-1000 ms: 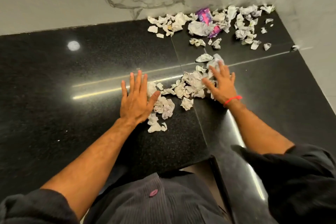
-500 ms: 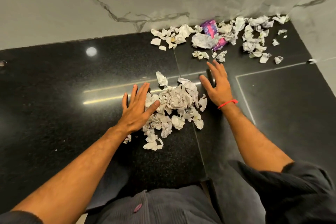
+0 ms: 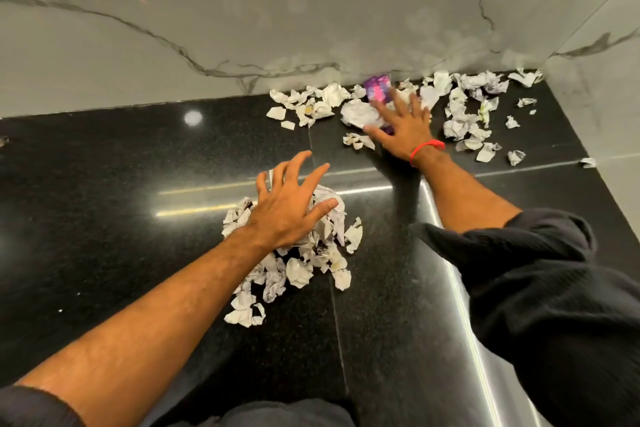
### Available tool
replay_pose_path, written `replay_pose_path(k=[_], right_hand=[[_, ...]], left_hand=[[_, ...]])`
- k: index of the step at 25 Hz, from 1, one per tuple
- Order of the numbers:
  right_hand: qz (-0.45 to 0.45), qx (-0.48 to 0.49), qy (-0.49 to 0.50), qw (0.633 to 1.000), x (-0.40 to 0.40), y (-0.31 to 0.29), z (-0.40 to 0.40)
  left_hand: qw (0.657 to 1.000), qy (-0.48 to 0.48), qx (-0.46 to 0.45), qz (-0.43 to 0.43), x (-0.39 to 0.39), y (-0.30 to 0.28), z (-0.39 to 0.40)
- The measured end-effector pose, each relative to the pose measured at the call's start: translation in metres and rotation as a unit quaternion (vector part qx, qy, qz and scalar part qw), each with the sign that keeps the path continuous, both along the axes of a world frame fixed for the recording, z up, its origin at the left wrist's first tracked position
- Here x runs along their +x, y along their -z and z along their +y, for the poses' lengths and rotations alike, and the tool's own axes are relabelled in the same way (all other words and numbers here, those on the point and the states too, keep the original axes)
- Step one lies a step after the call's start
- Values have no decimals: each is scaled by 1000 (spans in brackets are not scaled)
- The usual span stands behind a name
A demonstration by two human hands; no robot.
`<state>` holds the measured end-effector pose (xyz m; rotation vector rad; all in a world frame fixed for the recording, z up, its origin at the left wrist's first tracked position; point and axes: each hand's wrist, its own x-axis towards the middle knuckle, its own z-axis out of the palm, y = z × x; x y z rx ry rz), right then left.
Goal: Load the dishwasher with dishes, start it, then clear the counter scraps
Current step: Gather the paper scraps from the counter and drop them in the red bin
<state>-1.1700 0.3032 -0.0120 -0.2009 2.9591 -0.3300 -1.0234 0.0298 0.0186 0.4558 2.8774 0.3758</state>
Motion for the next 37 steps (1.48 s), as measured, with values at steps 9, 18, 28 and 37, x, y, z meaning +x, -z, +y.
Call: replay_pose_path(k=[9, 18, 28, 37], right_hand=[[18, -157, -72, 985, 127, 17, -62], [186, -143, 178, 956, 85, -1, 118], [37, -151, 90, 984, 137, 12, -8], [306, -273, 176, 895, 122, -4, 62]], left_hand=[[995, -16, 71, -68, -13, 6, 52], [989, 41, -90, -107, -15, 12, 50], [999, -10, 28, -15, -28, -1, 73], [973, 147, -162, -72, -41, 14, 118]])
